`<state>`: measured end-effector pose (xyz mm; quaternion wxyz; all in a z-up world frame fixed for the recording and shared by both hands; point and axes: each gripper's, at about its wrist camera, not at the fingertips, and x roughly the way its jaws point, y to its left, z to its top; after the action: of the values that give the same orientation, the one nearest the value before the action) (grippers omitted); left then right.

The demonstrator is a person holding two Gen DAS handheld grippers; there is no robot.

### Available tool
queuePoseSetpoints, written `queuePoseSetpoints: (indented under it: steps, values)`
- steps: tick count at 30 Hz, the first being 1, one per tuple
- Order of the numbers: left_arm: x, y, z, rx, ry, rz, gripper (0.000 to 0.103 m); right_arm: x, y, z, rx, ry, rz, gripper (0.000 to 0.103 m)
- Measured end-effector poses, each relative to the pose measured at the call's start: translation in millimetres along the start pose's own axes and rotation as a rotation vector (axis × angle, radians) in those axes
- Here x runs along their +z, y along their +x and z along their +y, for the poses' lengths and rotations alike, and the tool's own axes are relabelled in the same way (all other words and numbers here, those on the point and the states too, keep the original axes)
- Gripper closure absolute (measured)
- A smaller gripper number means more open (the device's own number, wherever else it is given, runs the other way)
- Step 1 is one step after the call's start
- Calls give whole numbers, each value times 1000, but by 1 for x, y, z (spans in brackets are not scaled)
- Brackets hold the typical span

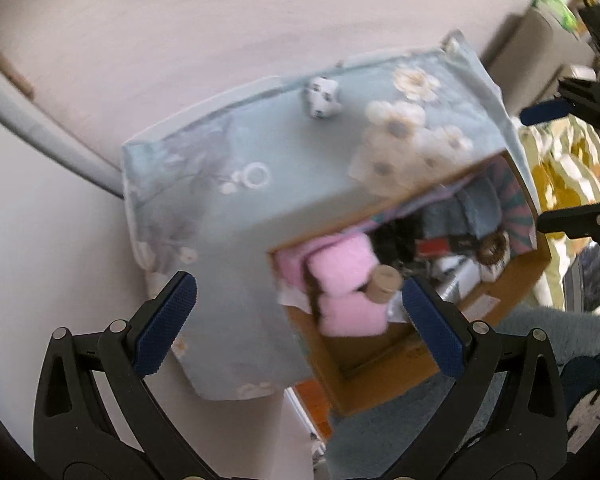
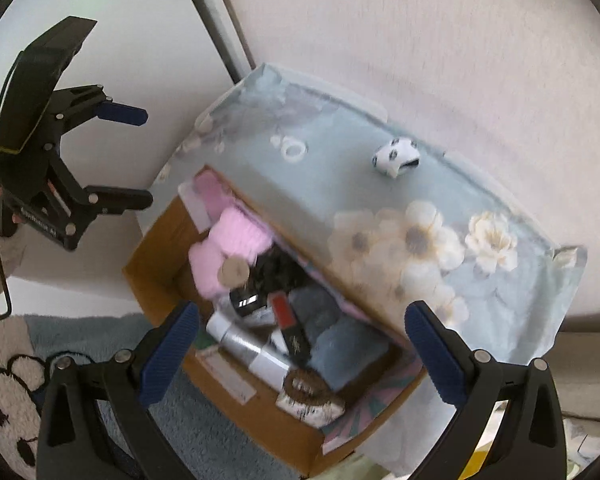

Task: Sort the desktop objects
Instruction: 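Move both open grippers back toward the tape roll and panda plush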

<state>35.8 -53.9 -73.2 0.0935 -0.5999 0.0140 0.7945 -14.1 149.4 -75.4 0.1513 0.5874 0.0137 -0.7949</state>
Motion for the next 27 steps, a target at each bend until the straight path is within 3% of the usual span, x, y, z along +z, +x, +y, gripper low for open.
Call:
queuePoseSetpoints:
  steps: [8, 15, 24, 27]
  values:
    - [26, 10, 55, -3, -72, -37, 0, 39, 28, -18, 13, 29, 3, 1]
    - [44, 71, 94, -29, -137, -19, 1, 72, 90, -54, -116, 80, 32, 1]
    - [51, 157, 86, -42, -107, 84, 2, 104, 155, -99, -153, 223, 82, 1]
    - [60, 175, 85, -57, -117, 89, 11, 113, 168, -103, -149, 255, 79, 1]
